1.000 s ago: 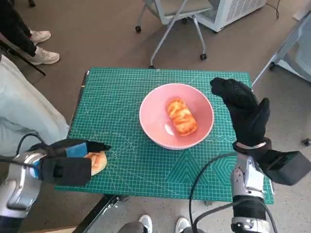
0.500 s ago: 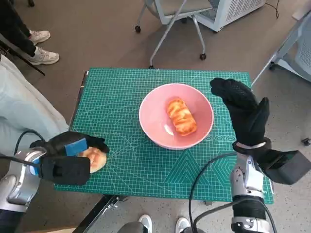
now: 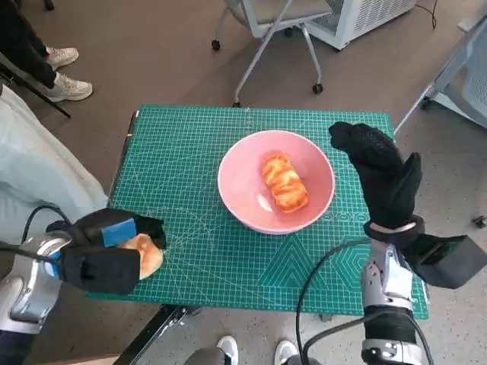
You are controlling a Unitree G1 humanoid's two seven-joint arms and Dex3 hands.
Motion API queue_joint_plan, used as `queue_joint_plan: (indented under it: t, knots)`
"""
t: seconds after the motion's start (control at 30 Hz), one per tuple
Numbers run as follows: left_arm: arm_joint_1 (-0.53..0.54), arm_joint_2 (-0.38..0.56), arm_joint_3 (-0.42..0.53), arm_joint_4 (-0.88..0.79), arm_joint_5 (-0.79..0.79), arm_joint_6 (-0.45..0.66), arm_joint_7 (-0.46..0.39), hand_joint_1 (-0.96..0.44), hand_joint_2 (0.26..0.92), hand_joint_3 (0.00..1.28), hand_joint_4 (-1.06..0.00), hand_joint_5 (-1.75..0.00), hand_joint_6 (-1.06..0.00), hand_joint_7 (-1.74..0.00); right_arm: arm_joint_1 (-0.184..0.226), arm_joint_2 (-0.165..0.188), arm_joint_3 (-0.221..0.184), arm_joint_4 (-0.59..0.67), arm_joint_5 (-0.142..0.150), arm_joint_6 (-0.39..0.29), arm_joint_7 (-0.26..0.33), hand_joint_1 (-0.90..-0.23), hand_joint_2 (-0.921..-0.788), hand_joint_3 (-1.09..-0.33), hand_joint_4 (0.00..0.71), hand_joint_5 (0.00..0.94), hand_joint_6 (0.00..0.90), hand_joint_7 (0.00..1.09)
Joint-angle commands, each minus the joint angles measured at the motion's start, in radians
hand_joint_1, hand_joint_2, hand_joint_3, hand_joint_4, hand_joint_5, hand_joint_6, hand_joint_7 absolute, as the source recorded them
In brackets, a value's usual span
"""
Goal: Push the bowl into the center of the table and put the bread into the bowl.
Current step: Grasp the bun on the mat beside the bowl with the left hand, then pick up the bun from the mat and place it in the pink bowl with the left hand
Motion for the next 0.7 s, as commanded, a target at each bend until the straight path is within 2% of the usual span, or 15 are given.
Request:
queue_joint_plan:
  t: [0.03, 0.4, 0.7]
  knots:
    - [-0.005, 0.021, 0.049, -0.07, -0.03, 0.013, -0.009, 0.0, 0.914, 0.03, -0.78, -1.1, -0.64, -1.11, 0.005, 0.004, 0.0, 0.015, 0.0, 0.007, 0.007, -0.664, -0.921, -0.824, 0.155, 0.0, 0.039, 0.49]
    - [-0.079, 0.014, 0.121, -0.184, -0.072, 0.045, -0.012, 0.0, 0.913, 0.02, -0.8, -1.08, -0.65, -1.11, -0.002, 0.005, 0.0, 0.021, 0.005, 0.011, 0.011, -0.665, -0.921, -0.824, 0.155, 0.001, 0.039, 0.49]
    - [-0.193, -0.013, 0.115, -0.245, -0.079, 0.089, -0.011, 0.0, 0.908, 0.01, -0.81, -1.04, -0.68, -1.11, -0.005, 0.003, -0.002, 0.024, 0.009, 0.012, 0.014, -0.663, -0.921, -0.822, 0.157, 0.001, 0.041, 0.49]
